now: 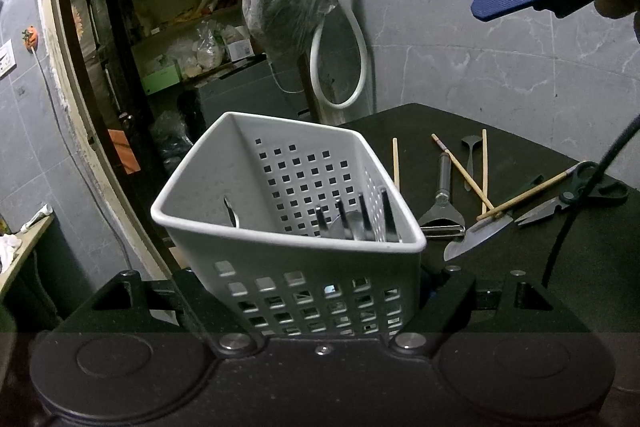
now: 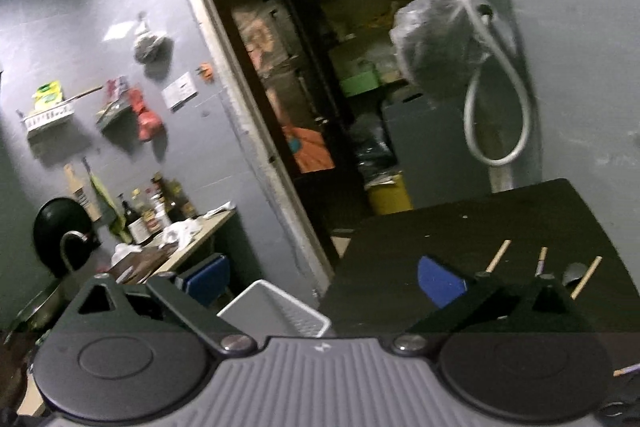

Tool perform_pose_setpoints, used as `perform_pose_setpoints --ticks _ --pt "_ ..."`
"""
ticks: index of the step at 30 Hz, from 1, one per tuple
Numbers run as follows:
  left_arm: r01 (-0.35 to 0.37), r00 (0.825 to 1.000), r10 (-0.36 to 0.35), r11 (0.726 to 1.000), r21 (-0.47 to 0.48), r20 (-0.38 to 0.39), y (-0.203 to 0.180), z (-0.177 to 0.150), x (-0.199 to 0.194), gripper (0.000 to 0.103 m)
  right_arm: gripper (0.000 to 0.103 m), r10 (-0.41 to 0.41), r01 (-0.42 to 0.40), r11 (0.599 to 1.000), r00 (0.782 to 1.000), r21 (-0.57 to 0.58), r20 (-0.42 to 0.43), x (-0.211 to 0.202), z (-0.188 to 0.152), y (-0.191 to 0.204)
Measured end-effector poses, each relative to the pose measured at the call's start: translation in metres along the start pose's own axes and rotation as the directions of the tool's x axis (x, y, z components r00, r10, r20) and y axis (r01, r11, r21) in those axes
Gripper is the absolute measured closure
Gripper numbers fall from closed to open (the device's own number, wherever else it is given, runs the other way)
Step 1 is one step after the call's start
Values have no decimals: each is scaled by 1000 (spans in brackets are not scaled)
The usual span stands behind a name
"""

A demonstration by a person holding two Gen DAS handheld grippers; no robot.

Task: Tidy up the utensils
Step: 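Drop the fork into the caddy and open the right gripper, then grasp the metal tube-handled utensil by its ring end with the right gripper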

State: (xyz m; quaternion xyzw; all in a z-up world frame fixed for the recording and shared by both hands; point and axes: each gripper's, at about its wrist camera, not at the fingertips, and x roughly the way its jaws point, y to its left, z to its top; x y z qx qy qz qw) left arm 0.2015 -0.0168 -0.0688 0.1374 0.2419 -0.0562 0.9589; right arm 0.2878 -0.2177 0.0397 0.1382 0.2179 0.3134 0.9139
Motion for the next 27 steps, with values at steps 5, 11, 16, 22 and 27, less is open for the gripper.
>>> perform_pose_setpoints --ticks 5,11,16,22,27 --pt "-4 1000 4 1000 -3 -3 -1 0 0 20 0 -8 8 999 1000 47 2 3 0 -17" --pt "-6 1000 6 1000 -3 -4 -2 0 1 20 0 -37 39 995 999 89 -19 16 -3 -35" --pt "-7 1000 7 1000 -3 -10 -1 1 0 20 0 -70 81 984 995 158 -73 40 -12 -67" --pt "-8 1000 8 1000 -3 -14 -1 1 0 20 0 -116 150 954 983 259 -142 80 -32 -110" --pt "-9 1000 9 1000 -4 -16 -1 1 0 20 0 -128 183 934 973 306 -190 108 -45 -135"
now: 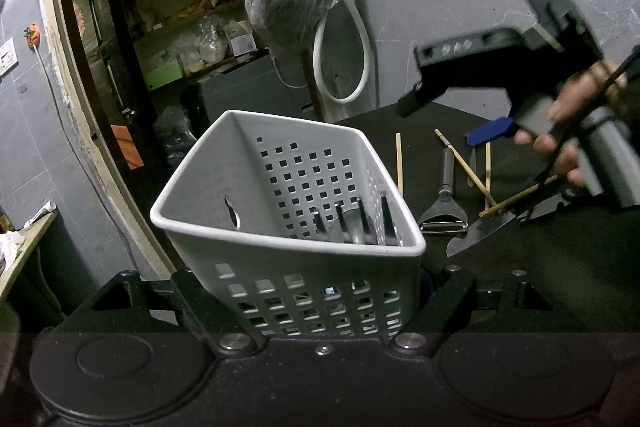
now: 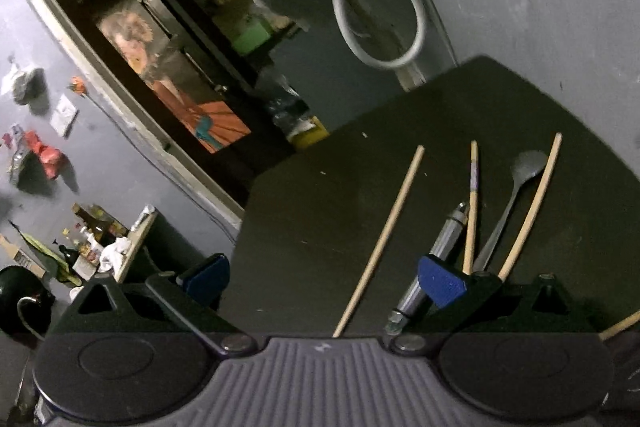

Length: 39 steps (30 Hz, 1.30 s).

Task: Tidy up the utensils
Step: 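Grasp the metal tube-handled utensil by its ring end with the right gripper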

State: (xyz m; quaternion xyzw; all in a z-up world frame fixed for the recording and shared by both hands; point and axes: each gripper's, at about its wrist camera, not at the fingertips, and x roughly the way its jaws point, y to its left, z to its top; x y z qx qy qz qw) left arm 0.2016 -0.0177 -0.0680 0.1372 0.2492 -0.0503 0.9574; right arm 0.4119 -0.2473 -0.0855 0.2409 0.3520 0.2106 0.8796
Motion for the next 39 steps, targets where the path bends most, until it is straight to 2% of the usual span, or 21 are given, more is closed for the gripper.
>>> perform_pose_setpoints --ticks 6,7,8,10,11,13,19,22,24,26,30,32,35,39 --pt "-1 1000 1 1000 0 0 0 0 0 19 4 -88 89 996 995 15 -49 35 3 -14" --pt "-1 1000 1 1000 1 -1 0 1 0 19 11 -115 117 993 991 16 -65 41 4 -16" --pt "0 1000 0 1000 1 -1 0 0 0 19 23 -156 158 987 984 13 -90 48 5 -18" --pt "-1 1000 1 1000 2 -1 0 0 0 19 38 -217 220 975 968 8 -127 59 6 -21" --pt "-2 1000 2 1000 3 -1 0 0 0 19 43 -234 236 972 965 1 -118 61 7 -21" --pt "-2 1000 2 1000 2 -1 0 0 1 19 46 -266 267 964 956 -2 -127 65 9 -19" --pt "-2 1000 2 1000 3 -2 0 0 1 19 47 -344 339 939 928 -63 -141 76 9 -4" --pt "-3 1000 3 1000 3 -1 0 0 1 19 47 -419 393 902 897 -180 -143 87 10 9" --pt "-3 1000 3 1000 2 -2 0 0 1 19 52 -471 432 867 873 -248 -127 90 6 20" --pt "-3 1000 3 1000 2 -2 -1 0 1 19 71 -522 480 826 849 -296 -79 92 -2 29" --pt "-3 1000 3 1000 1 -1 -1 0 0 19 82 -505 474 841 861 -261 -65 88 -7 30" --pt "-3 1000 3 1000 3 0 -1 0 0 19 84 -470 446 872 879 -202 -86 82 -4 24" --pt "-2 1000 2 1000 2 1 0 0 -1 19 84 -375 371 927 919 -53 -125 73 4 5" --pt "-1 1000 1 1000 6 2 0 -1 -1 19 84 -284 296 952 950 82 -128 58 6 -11"
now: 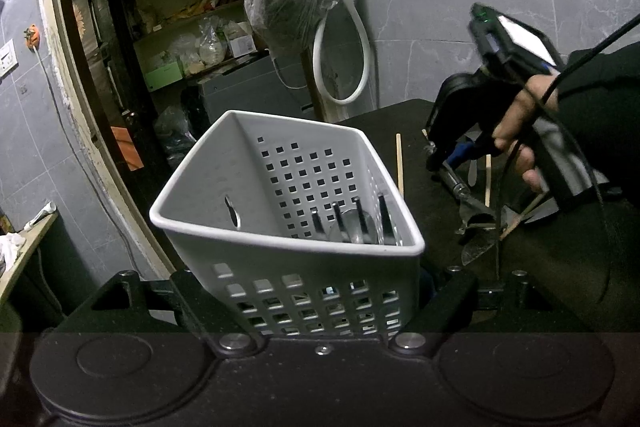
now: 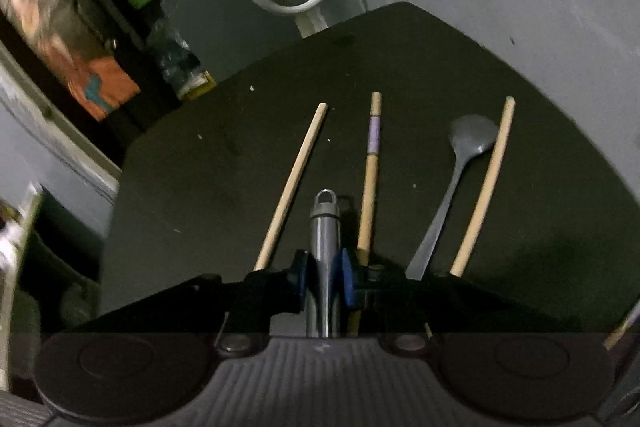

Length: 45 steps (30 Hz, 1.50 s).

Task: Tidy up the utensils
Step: 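Grasp the metal tube-handled utensil by its ring end with the right gripper, then lift the metal utensil and lower it into the caddy with the right gripper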

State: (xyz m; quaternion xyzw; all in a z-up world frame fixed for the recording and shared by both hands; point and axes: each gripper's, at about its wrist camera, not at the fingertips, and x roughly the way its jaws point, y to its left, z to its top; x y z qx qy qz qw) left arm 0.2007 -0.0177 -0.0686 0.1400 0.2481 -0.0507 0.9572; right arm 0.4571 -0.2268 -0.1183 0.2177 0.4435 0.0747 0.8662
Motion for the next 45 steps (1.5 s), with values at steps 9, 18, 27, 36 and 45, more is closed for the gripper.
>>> perform_pose_setpoints --ticks 9,18,27,36,45 --pt "3 1000 -3 1000 8 4 -2 0 1 19 84 127 -130 991 988 36 85 -35 0 -16" --pt "9 1000 -9 1000 13 9 -2 -1 1 19 84 223 -217 975 960 -53 171 -79 -12 -14" --pt "16 1000 -16 1000 14 13 -1 -2 1 20 84 288 -260 955 929 -142 234 -124 -33 -5" --pt "16 1000 -16 1000 14 14 0 -3 1 20 84 364 -281 919 873 -277 324 -182 -37 21" --pt "17 1000 -17 1000 15 14 0 -3 1 20 83 526 -396 838 770 -376 361 -226 -27 57"
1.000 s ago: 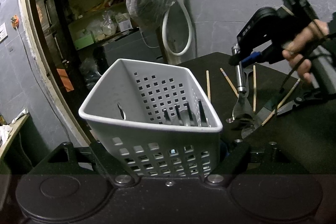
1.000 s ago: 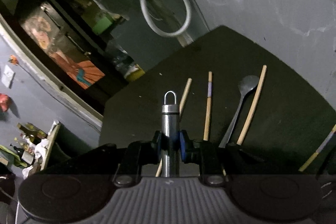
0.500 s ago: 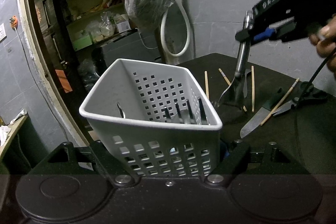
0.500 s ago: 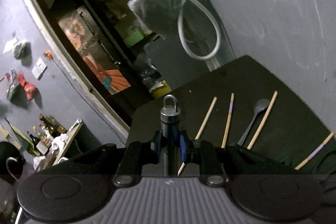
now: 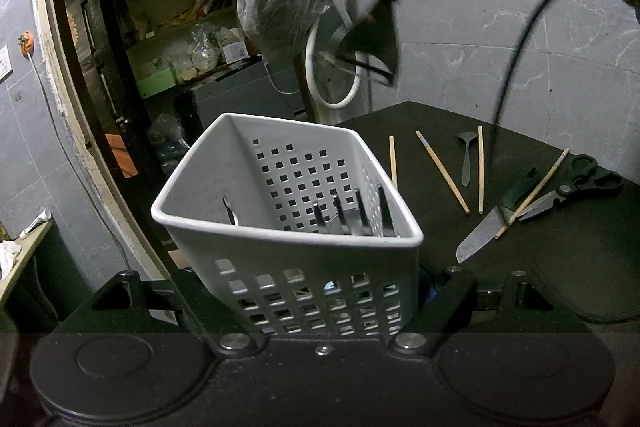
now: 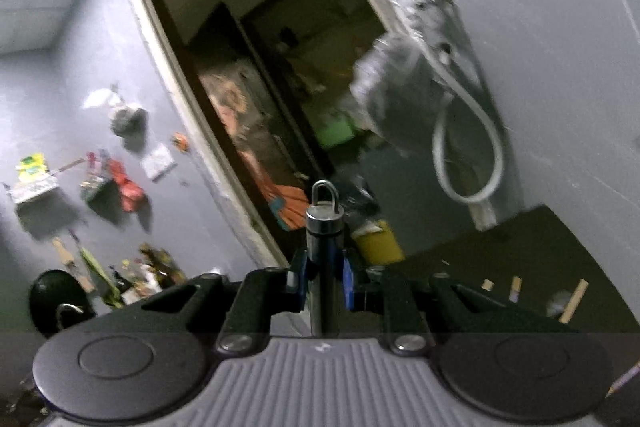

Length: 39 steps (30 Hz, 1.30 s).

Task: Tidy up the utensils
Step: 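Lift the metal utensil and lower it into the caddy with the right gripper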

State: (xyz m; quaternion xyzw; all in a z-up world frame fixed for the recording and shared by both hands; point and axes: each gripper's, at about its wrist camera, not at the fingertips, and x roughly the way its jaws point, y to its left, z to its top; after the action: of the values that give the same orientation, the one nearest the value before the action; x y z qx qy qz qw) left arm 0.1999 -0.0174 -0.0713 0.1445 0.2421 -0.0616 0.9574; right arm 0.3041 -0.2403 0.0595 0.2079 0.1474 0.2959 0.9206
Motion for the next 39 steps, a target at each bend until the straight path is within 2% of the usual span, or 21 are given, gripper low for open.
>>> perform_pose_setpoints --ticks 7,17,39 --pt "-1 1000 1 1000 -1 1 0 0 0 20 83 103 -104 993 994 -49 -27 9 -3 24" --pt "0 1000 0 1000 -1 1 0 0 -1 20 83 142 -152 983 985 -105 -98 22 -25 45" --pt "0 1000 0 1000 -2 1 0 0 0 20 83 125 -175 965 963 -197 -241 41 -63 57"
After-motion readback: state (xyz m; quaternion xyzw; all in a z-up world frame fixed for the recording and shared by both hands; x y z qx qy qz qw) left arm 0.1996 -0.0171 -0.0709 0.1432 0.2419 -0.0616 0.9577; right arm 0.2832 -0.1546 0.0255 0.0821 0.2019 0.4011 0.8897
